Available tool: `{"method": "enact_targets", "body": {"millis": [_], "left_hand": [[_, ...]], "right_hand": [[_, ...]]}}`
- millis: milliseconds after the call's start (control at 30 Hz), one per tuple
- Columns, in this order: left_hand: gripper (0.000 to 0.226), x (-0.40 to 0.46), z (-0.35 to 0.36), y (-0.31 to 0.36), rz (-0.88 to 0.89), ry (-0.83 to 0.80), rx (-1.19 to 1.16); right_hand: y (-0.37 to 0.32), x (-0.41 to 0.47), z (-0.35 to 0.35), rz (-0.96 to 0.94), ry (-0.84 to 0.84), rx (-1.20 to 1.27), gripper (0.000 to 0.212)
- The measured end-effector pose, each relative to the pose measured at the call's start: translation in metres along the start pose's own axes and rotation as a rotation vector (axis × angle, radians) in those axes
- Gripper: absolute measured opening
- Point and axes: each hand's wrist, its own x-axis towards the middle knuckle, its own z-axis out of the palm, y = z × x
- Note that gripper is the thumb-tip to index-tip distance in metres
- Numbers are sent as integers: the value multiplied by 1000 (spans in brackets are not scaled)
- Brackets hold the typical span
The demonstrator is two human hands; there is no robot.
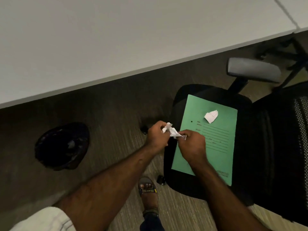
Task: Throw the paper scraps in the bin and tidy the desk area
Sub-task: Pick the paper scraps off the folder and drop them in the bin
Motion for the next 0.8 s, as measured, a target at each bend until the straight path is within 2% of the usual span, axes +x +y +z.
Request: {"method": "enact_targets", "body": {"millis": [233,467,667,800], "left_hand": [[33,-15,-94,-28,-144,93,-262],[13,-40,-207,-87,-240,223,-404],[25,-63,-295,-150,-322,386,-456],[16,-71,-346,-186,-367,438,-557]], "right_hand": [[-73,-28,60,-60,-132,61,14],[-146,-77,148,-211,-291,-19,18],[-202,-123,236,-318,-434,-65,19],[-236,-152,289,-389,-532,-113,22]]}}
